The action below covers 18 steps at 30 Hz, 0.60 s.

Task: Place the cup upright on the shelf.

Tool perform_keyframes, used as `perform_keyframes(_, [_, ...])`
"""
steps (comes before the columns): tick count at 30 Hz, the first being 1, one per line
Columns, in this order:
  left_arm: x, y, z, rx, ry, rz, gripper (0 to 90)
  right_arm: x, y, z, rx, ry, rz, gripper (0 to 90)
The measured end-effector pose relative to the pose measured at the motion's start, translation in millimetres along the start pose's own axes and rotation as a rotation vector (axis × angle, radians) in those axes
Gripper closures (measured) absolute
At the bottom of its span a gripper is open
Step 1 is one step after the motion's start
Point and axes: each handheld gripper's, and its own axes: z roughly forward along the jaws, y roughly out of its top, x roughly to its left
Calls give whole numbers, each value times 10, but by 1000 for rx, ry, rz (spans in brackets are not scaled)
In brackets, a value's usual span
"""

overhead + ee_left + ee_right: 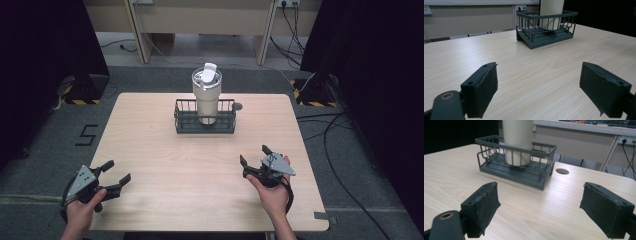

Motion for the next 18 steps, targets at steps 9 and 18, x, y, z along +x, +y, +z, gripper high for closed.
perform_keyframes(9, [-3, -1, 4, 1, 1, -1, 144, -50, -131, -175, 5, -11, 16, 144])
perform_keyframes(18, [-8, 1, 5, 0, -1, -2, 144, -52, -230, -278, 27, 2, 32, 155])
